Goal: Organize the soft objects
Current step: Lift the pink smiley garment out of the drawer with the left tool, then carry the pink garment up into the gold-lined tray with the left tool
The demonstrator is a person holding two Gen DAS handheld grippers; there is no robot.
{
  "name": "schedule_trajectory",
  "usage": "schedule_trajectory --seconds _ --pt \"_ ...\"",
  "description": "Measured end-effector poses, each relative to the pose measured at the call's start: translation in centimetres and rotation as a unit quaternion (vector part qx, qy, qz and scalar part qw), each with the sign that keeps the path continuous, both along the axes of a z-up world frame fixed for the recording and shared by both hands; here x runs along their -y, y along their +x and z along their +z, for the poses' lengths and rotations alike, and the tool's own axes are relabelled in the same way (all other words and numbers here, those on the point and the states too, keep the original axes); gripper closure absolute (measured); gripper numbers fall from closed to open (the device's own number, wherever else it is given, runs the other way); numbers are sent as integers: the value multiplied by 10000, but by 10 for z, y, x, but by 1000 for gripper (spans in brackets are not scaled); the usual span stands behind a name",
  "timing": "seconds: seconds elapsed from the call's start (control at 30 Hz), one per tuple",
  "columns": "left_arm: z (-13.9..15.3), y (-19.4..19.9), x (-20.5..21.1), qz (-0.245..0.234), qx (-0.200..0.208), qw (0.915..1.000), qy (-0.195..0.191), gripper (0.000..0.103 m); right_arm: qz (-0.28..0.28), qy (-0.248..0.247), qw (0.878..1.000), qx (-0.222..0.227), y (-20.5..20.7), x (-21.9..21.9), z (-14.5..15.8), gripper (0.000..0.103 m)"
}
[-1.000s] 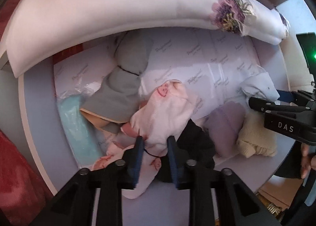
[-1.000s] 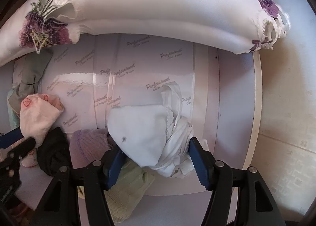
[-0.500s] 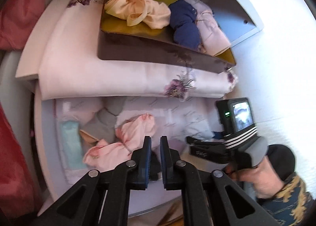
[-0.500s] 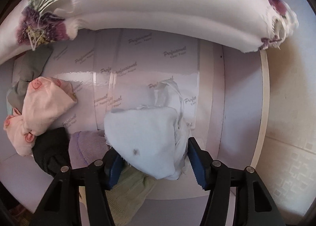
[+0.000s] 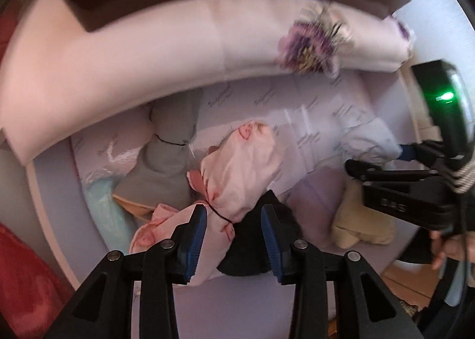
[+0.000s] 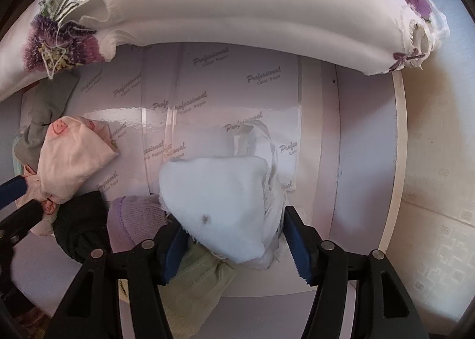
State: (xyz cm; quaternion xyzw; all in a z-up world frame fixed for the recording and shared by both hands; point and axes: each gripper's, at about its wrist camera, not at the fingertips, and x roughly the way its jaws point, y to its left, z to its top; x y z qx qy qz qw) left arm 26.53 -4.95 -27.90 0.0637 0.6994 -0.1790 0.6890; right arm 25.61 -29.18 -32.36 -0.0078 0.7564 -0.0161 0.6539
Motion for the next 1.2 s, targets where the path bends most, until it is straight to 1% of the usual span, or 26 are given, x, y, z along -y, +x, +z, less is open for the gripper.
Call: schedule_trajectory --seconds 0.07,0.17,0.2,0.23,0.27,0.33,0.37,0.4,0.43,0.5,0.53,0.57,0.63,0.67,0.7,0.73,0.77,0.8,0.87,0.93,1.07,1.2 --pt "-10 1 5 -94 15 9997 214 65 5 16 10000 -11 0 -1 0 40" --pt "-19 0 10 -245 64 9991 350 66 14 11 10000 -32 1 -1 -3 40" --pt "-21 -1 9 -234 57 9992 326 68 18 9 10000 -35 1 -2 -4 40" --pt "-22 -1 8 -216 51 9992 327 75 26 8 10000 -34 1 -3 -5 40" --pt "-20 -1 5 -163 62 9994 308 78 44 3 10000 -34 1 -4 -7 41" --pt "-13 1 -1 31 69 9998 159 86 73 -9 10000 -28 1 -5 -9 43" --pt "-6 1 -7 189 58 9998 1 91 115 -20 9999 5 0 -7 -10 43" --pt "2 1 -13 358 14 9991 -235 96 156 -24 9999 31 0 -8 -10 44" --pt "10 1 -18 495 0 9977 -467 97 213 -25 9998 61 0 -10 -9 44" --pt "32 -1 -26 663 113 9938 -890 97 257 -37 9996 78 0 -12 -9 44" --pt "42 -3 -29 692 178 9918 -1057 97 271 -42 9996 82 -1 -13 -9 44" --pt "50 -4 -31 693 250 9909 -1125 97 298 -55 9995 85 -1 -14 -9 44" --pt "57 -8 -31 576 460 9930 -924 97 323 -69 9994 92 -3 -13 -6 44" --pt "58 -9 -30 471 591 9945 -722 96 315 -68 9994 89 -3 -13 -5 44" --pt "55 -9 -26 375 618 9959 -553 91 289 -55 9995 83 -5 -13 -4 44" --pt "48 -9 -23 289 510 9972 -461 78 267 -36 9996 76 -5 -13 -4 44" --pt "42 -8 -22 238 414 9979 -430 74 253 -18 9996 77 -5 -13 -4 44" --pt "33 -8 -18 153 302 9987 -378 73 250 -16 9997 79 -6 -13 -3 44" --pt "20 -8 -6 24 217 9994 -255 67 240 -12 9997 66 -6 -12 -1 44" --pt "7 -5 4 -86 178 9997 -122 67 241 -10 9997 54 -5 -11 0 44" --pt "-12 1 13 -113 -3 9999 -1 66 264 -3 9996 32 -2 -11 1 43" --pt "-31 2 28 -380 6 9986 357 65 248 7 9997 0 -1 -11 2 43"
